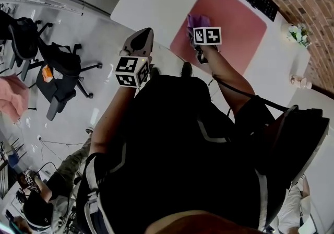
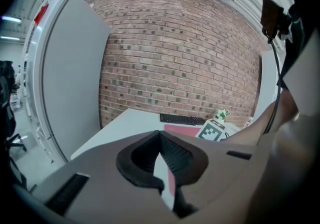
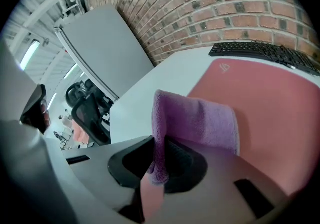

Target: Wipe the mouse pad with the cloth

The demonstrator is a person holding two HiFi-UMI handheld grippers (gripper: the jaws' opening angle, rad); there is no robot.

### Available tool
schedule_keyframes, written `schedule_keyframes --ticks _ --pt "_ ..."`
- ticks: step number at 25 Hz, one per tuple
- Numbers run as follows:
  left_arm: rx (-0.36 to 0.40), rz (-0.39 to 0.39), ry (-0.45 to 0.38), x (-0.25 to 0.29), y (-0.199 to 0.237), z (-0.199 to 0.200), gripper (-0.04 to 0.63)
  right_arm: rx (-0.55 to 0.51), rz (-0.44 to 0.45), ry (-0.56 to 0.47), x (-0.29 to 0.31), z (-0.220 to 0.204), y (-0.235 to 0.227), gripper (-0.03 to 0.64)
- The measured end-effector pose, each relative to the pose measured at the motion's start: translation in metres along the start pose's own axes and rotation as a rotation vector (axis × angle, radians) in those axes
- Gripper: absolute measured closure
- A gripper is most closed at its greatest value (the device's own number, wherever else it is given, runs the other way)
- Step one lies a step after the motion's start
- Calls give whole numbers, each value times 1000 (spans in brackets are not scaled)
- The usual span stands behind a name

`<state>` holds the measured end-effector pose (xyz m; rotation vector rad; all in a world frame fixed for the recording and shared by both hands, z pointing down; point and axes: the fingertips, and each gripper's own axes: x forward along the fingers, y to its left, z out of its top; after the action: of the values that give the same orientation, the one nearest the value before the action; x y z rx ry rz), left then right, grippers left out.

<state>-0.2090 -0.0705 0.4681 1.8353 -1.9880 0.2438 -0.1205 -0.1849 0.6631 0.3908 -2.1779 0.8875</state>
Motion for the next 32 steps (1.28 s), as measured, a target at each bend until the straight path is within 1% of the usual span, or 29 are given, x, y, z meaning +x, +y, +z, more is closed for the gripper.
schedule_keyframes --ticks 2,4,6,9,12,14,16,18,22,25,27,29,32 --pt "3 2 7 -2 -1 -3 592 5 7 0 4 5 3 561" --pt "-12 9 9 -3 2 -5 592 4 12 3 9 8 6 561" --pt "-30 19 3 -4 5 -4 594 -10 18 11 13 11 10 561" --pt "-31 18 -7 -8 4 -1 592 -29 36 16 20 17 19 561" --pt "-27 15 -5 -9 2 0 594 6 75 1 25 24 30 561" --pt "-44 16 -3 -11 3 -1 594 40 97 -11 27 28 36 561" --pt "-69 9 -7 -13 3 0 592 28 105 -16 27 32 41 561" --pt "-70 -1 -8 -13 2 1 594 -4 111 -26 25 37 47 561" --pt "-66 -12 -10 -8 4 3 592 10 143 -106 5 54 55 561" --pt "-68 -32 -11 2 2 6 594 32 140 -185 -23 66 47 561" --pt "-59 -63 -7 10 -5 10 592 59 123 -241 -47 71 33 561" --pt "-31 -106 -1 18 -15 17 592 86 97 -290 -72 72 15 561" --pt "14 -182 1 34 -35 29 592 100 20 -341 -109 65 -22 561"
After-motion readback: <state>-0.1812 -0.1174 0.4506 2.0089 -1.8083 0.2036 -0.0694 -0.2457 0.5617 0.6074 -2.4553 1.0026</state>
